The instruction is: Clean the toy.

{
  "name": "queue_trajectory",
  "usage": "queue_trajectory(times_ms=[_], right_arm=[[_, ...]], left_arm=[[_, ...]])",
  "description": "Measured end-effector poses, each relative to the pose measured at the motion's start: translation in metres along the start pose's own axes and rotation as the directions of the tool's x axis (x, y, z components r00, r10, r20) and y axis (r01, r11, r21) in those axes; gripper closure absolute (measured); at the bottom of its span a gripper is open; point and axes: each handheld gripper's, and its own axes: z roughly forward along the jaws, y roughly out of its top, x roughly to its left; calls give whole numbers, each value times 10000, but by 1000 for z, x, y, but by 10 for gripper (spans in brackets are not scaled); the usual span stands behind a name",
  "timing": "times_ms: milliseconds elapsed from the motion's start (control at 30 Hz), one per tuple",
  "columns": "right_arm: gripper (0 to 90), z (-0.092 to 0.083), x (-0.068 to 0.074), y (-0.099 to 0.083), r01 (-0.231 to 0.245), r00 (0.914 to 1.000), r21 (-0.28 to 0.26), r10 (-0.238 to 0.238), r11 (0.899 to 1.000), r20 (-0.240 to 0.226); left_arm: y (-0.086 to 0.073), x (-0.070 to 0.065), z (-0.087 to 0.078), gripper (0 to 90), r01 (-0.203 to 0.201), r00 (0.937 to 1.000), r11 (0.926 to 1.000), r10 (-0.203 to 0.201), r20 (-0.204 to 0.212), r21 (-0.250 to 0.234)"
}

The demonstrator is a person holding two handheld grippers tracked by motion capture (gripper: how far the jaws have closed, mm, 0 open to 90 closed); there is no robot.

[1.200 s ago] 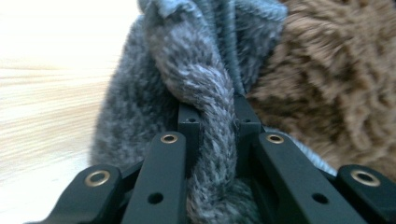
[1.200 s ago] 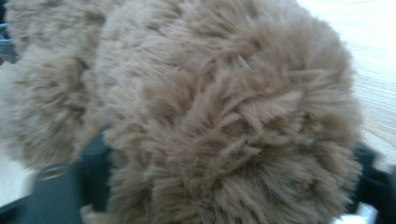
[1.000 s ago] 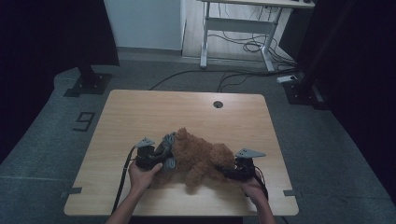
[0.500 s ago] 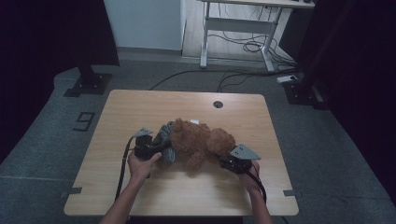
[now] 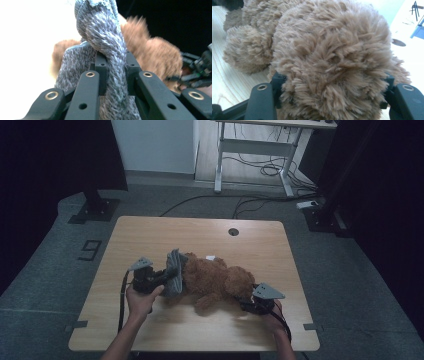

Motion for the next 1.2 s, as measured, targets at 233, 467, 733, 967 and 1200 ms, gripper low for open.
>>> queue_trajectory(times_ms=[233, 467, 733, 967, 1200], right_arm=[[334, 0, -2, -1, -109, 9999, -36, 109, 9999, -76], [327, 1, -2, -1, -107, 9999, -86, 106, 9999, -116], [173, 2, -4, 3, -697, 9972, 199, 690, 9974, 296], [81, -5, -11, 6, -2272, 9738, 804, 2257, 9705, 269], [38, -21, -13, 19, -3216, 9460, 321, 3225, 9463, -313]], left_arm=[[51, -30, 38, 772, -992, 9948, 9948, 986, 260, 214], [50, -41, 85, 764, -1369, 9904, 9814, 1331, 373, 1345], [15, -27, 96, 774, -918, 9958, 9776, 908, 140, 1892], [-18, -24, 82, 779, -540, 9985, 9938, 527, 167, 971], [-30, -32, 74, 781, -711, 9974, 9949, 698, 199, 716]])
